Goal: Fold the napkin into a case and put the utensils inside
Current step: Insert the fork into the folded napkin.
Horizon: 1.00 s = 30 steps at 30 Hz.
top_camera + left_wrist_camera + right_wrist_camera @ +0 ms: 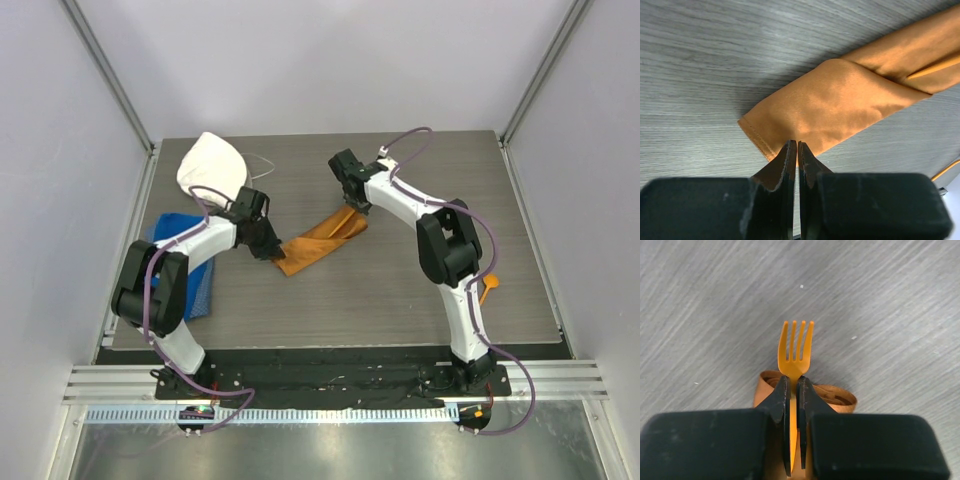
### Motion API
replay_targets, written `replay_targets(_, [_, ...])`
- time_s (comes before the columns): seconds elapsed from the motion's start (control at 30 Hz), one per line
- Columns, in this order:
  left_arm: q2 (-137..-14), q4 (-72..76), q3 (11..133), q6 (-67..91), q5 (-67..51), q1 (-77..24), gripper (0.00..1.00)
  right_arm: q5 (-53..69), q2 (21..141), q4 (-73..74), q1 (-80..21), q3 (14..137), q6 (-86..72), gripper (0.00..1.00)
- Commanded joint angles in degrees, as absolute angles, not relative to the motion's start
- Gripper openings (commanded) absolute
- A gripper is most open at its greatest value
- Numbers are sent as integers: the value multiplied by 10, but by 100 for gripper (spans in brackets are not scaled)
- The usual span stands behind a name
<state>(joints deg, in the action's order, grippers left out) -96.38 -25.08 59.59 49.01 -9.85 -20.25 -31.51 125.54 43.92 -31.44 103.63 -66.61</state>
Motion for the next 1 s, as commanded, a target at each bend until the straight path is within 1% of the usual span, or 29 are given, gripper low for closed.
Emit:
replay_targets(0.0, [-948, -234, 588, 483, -91, -200, 8, -345, 1263, 439, -322, 1079, -680, 1])
replay_targets(0.4, [-954, -216, 557, 494, -84, -200, 8, -328, 1276, 473, -345, 1108, -705, 1])
replay_targets(0.83, [-944, -201, 534, 504, -88, -201, 7, -286, 1274, 471, -368, 1084, -733, 1])
replay_targets(0.97, [-940, -187, 523, 512, -90, -204, 7, -268, 1262, 455, -376, 1060, -749, 1])
